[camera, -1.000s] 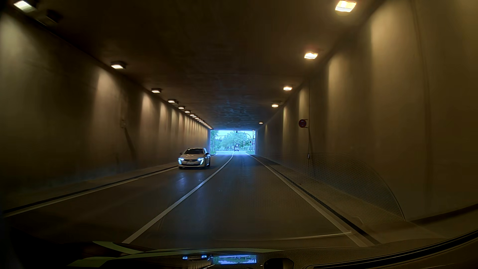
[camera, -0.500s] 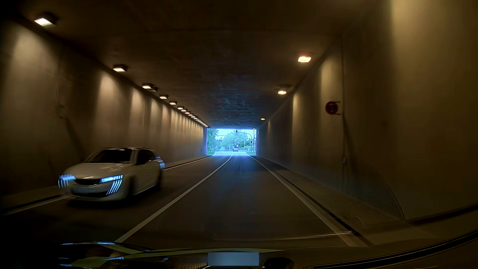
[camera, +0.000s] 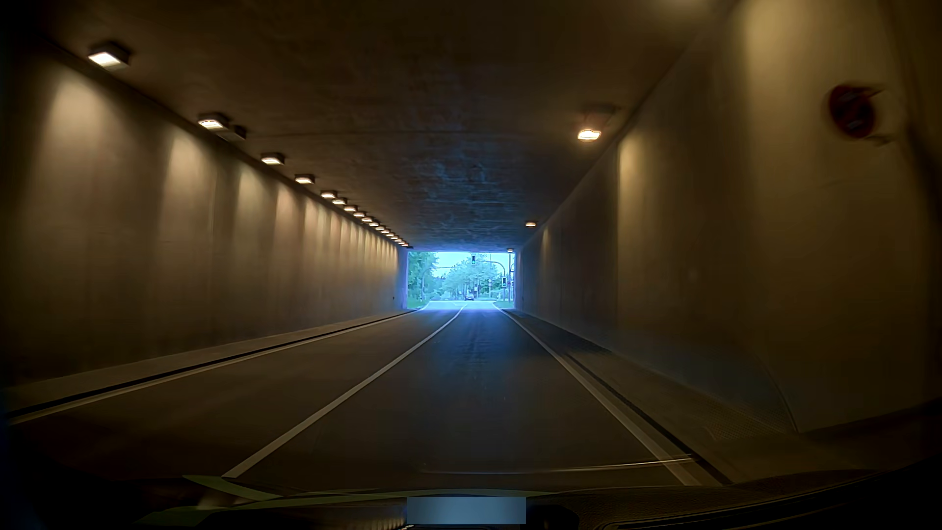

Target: Follow the waypoints while adhering to traffic rules and regulations

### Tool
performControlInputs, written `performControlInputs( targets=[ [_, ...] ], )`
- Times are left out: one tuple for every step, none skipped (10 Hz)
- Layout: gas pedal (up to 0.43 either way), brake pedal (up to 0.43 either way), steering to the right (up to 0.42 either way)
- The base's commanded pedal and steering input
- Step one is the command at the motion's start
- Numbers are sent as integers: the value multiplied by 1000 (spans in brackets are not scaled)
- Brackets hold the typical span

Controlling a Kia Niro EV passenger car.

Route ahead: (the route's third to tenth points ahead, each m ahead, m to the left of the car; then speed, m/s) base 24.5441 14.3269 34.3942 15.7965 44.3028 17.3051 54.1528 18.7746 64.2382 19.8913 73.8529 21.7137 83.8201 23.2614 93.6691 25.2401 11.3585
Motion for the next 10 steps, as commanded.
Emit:
performControlInputs(
  targets=[
    [47, 0, -18],
    [47, 0, -16],
    [47, 0, -14],
    [59, 0, -11],
    [59, 0, -11],
    [59, 0, -11],
    [59, 0, -10],
    [59, 0, -10],
    [59, 0, -10],
    [59, 0, -10]
  ],
)
